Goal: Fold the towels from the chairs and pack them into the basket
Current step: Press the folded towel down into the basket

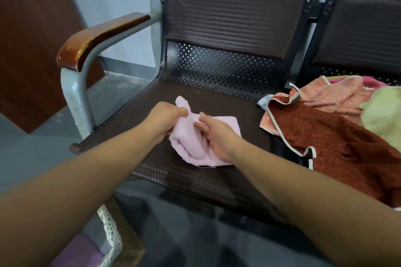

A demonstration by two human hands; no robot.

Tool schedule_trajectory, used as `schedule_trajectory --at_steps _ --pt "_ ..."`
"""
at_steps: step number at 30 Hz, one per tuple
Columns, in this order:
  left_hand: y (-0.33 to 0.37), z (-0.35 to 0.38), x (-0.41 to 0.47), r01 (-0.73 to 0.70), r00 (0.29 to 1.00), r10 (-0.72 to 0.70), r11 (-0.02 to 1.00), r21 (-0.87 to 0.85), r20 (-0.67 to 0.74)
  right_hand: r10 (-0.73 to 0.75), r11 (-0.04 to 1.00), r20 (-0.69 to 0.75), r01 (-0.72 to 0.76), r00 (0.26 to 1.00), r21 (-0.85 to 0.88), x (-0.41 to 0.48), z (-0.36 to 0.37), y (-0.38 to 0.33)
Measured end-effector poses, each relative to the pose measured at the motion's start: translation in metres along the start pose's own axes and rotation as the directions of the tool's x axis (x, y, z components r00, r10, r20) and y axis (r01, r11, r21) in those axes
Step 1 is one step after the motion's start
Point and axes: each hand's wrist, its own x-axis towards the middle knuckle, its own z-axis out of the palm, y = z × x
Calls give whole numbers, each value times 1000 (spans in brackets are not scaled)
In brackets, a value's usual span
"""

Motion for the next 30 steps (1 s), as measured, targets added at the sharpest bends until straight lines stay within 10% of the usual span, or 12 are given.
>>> schedule_trajectory --at_steps 8,12,18,30 --pt "26 50 -17 -42 950 87 988 -152 300 -77 997 -270 83 960 9 0 -58 -26" --pt "12 55 -1 -17 983 13 1000 18 184 -190 916 -437 -2 879 -402 -3 -77 -23" --pt "-17 60 16 246 954 -235 968 -39 188 -267 858 -437 6 859 -513 6 -84 -16" --pt "-20 69 15 324 936 -244 879 -350 253 -108 992 -400 71 910 -106 15 -79 -1"
